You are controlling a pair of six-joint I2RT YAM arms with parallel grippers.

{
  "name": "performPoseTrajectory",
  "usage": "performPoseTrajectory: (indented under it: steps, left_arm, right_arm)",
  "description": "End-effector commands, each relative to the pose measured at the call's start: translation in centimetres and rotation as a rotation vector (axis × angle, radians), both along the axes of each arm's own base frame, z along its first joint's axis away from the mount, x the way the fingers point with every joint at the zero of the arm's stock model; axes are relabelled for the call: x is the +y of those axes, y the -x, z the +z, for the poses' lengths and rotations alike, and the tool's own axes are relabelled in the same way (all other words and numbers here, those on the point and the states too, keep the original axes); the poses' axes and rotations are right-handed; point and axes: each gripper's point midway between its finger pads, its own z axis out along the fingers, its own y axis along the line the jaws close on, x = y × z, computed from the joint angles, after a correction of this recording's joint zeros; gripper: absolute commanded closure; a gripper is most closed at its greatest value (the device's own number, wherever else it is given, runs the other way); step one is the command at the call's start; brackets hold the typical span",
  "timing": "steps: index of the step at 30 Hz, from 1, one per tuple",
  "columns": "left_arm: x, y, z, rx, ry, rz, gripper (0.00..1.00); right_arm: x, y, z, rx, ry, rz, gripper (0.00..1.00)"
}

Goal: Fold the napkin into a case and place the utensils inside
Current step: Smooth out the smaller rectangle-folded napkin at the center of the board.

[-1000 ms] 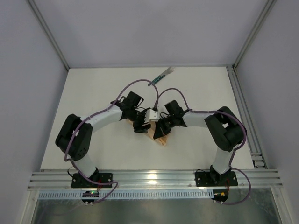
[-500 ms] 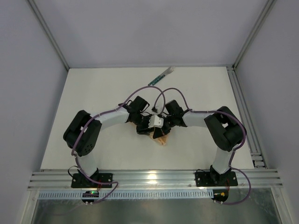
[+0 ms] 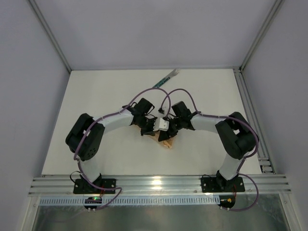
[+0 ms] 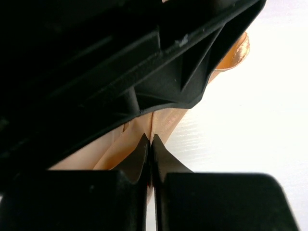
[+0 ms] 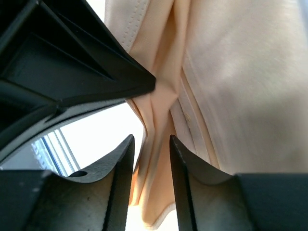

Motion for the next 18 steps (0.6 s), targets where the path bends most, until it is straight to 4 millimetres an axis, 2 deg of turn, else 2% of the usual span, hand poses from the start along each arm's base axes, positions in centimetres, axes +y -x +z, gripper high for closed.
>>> performPoseTrajectory:
  steps: [1,2,6,9,12,14,16,18]
  left_arm:
    - [-0.8,-0.9,0.9,-0.015,0.015,0.001,1.0]
    - [-0.7,-1.0,0.9,-0.011,0.015,0.004,1.0]
    - [-0.6,-1.1,1.0,-0.004,0.019,0.008,1.0]
    - [-0.6,-1.2,1.3,-0.005,0.026,0.011,1.0]
    - [-0.7,-1.5,1.6,-0.003,0.037,0.021,1.0]
    - [-0.6,-1.5,1.7,0.005,0.04,0.028,1.0]
    - [-0.6,-1.6,1.8,0.008,0.04,0.034,1.0]
    - [-0.6,-1.5,1.7,0.013,0.039,0.034,1.0]
  right_arm:
    - [0.2,-1.1,4.1,-0.115,-0.024,0.001,0.6]
    - [-0.2,-1.1,5.0,-0.126,-0.013,-0.005,0.57]
    - [-2.0,-2.2,6.3,-0.182,0.054,-0.053,0.55]
    - [-3.8,-3.8,6.3,-0.185,0.087,-0.119,0.55]
    - [-4.6,-5.9,6.0,-0.205,0.107,-0.184,0.55]
    - [-4.6,-7.7,6.2,-0.251,0.122,-0.212,0.55]
    - [-4.7,-8.7,5.1,-0.23,0.143,-0.225,0.56]
    - [-4.6,-9.8,5.1,-0.233,0.13,-0.252,0.56]
